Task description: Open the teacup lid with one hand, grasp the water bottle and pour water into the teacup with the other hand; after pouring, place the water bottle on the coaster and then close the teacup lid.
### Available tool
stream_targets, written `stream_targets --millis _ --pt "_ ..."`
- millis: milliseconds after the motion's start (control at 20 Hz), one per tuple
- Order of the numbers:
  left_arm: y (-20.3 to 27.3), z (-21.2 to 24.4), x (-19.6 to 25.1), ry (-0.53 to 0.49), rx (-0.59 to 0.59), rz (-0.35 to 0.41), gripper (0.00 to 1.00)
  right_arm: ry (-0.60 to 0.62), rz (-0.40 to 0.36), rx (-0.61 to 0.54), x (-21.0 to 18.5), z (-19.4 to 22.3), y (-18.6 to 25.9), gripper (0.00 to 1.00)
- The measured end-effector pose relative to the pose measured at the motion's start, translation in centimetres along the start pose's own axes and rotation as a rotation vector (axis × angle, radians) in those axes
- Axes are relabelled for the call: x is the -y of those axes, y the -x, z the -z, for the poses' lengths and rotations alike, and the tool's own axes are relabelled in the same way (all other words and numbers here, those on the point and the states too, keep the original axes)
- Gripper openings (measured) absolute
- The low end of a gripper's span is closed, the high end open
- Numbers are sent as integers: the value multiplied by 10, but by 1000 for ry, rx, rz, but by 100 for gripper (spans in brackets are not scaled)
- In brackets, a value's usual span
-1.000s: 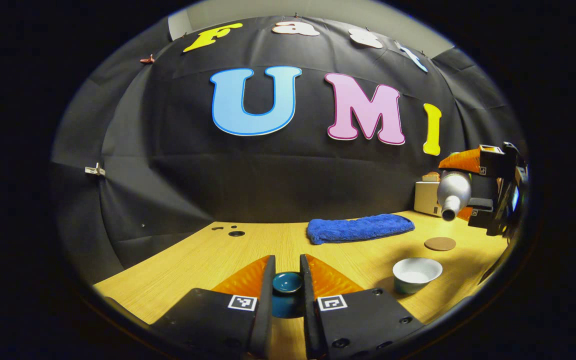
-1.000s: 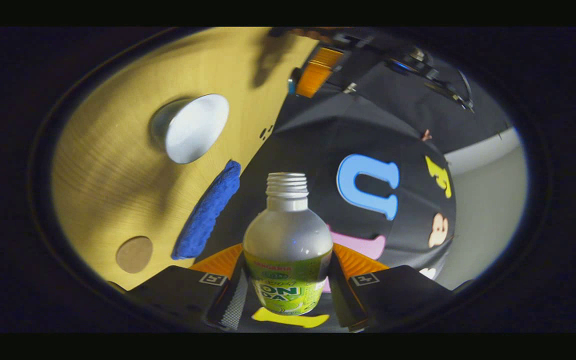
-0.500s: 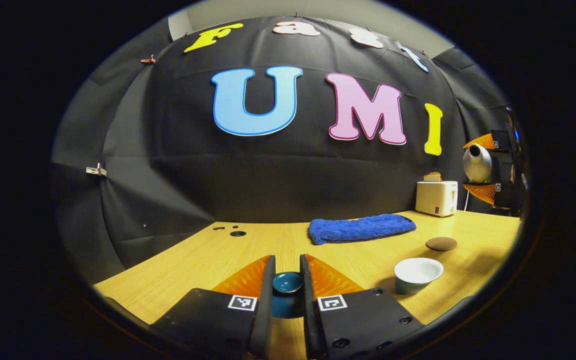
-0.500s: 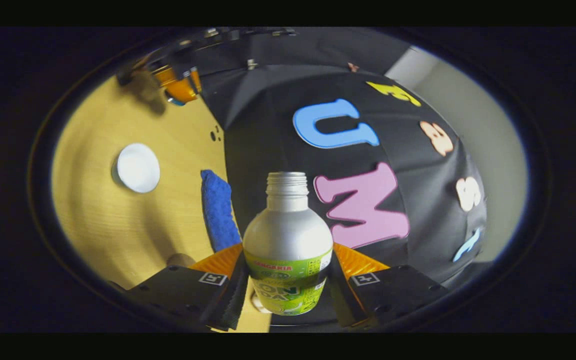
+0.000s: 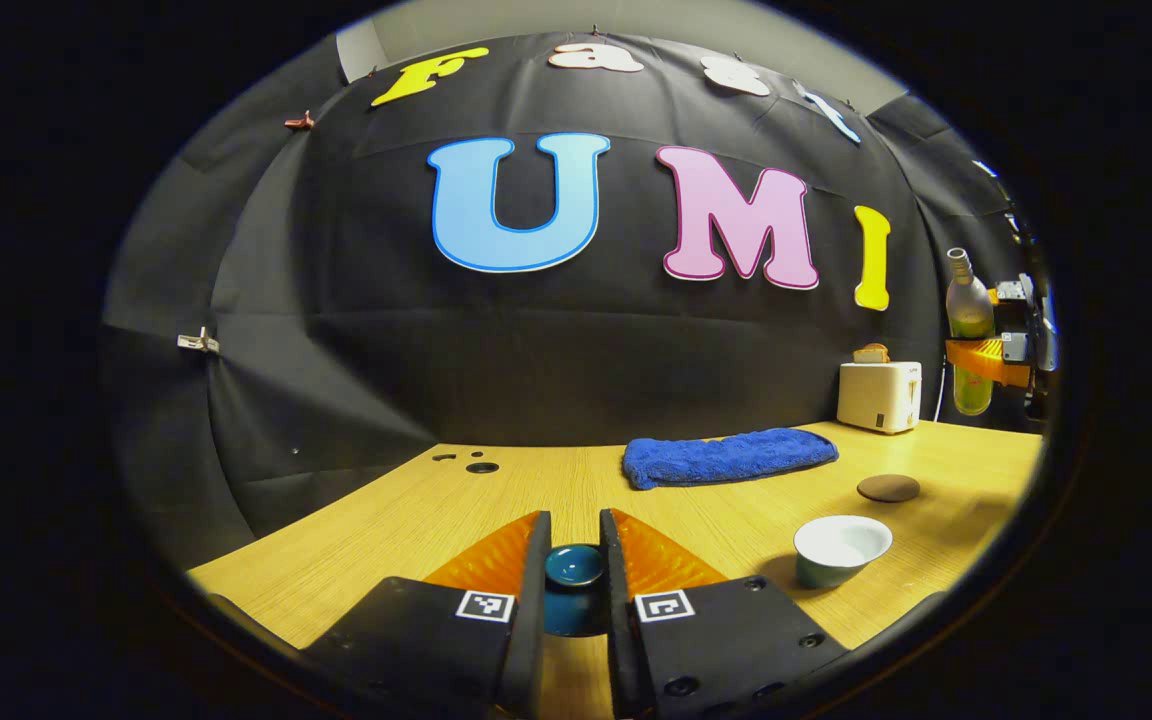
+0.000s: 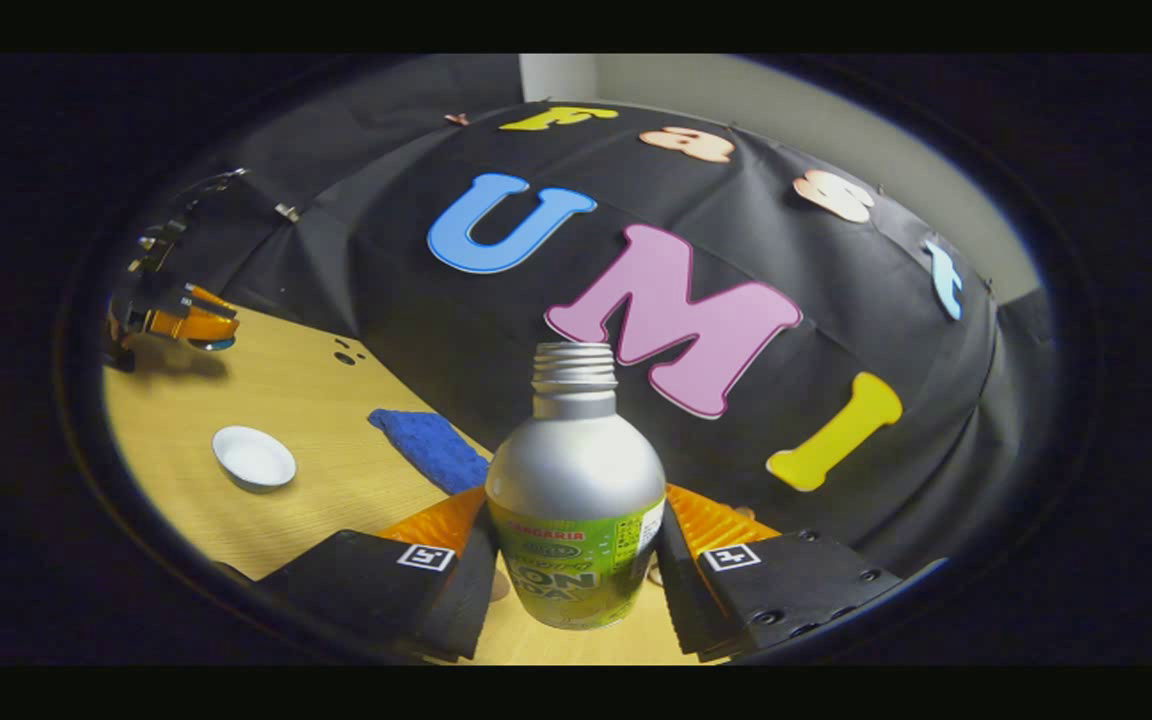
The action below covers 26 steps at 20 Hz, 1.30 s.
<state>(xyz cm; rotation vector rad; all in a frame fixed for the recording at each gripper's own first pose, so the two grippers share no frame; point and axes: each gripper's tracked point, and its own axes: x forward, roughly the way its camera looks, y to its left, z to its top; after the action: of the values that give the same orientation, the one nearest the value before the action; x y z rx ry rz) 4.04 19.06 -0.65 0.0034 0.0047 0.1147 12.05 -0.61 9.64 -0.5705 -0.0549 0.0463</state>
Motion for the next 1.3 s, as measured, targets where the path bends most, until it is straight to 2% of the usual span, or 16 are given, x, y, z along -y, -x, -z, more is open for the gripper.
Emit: stream_targets --millis 200,300,650,900,1300 --pt "0 0 0 0 0 0 30 -302 -45 -5 -3 10 -17 75" --pt "0 0 0 0 0 0 30 -386 -30 -8 4 20 -28 75" --pt "1 0 0 0 0 0 30 -632 -68 13 1 49 -55 75" --pt "1 0 0 0 0 -1 30 -707 -50 -25 -4 79 -74 75" --pt "1 0 0 -1 0 -1 30 -612 -61 -32 -24 93 -87 77"
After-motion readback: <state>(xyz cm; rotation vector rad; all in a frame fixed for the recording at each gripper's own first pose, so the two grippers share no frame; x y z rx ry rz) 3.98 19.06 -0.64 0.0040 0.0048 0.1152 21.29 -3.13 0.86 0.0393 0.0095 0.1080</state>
